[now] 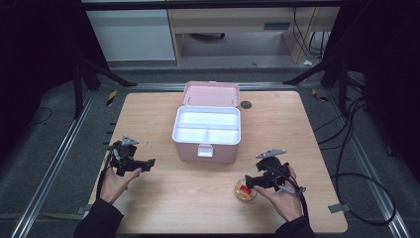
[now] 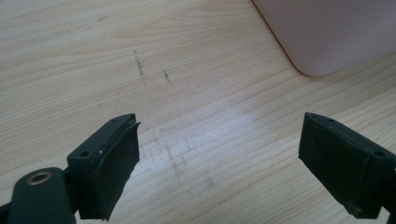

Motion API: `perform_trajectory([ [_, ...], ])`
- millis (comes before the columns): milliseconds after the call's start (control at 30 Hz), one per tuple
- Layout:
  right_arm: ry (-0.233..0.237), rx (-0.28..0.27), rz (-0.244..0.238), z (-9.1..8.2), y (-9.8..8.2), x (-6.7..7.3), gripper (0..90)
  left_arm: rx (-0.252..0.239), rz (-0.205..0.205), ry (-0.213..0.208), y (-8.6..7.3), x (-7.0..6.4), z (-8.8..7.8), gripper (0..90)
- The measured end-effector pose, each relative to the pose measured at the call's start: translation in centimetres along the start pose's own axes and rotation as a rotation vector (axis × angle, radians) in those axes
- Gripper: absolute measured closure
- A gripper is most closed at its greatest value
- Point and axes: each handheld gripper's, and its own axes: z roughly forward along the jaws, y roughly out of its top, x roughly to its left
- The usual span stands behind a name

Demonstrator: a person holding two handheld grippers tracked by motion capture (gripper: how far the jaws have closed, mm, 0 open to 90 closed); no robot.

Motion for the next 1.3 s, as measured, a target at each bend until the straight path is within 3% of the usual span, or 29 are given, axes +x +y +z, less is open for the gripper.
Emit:
perform_trajectory([
  [333, 0.051, 0.096, -0.032, 1.6, -0.5, 2.3, 6.6, 0.012, 0.009, -0.002, -0.1, -0.1, 0.4, 11.8],
  [500, 0.051, 0.134, -0.037, 2.5, -0.7, 3.1, 5.8, 0.030, 0.014, -0.002, -0.3, -0.1, 0.8, 11.9],
  [1067, 0.039, 0.249, -0.047, 4.3, -1.1, 3.8, 7.4, 0.061, 0.028, -0.009, -0.4, -0.5, 1.4, 12.0],
  [1300, 0.028, 0.281, -0.076, 4.9, -1.0, 4.2, 16.7, 0.074, 0.038, -0.009, -0.4, -0.5, 1.6, 12.0],
])
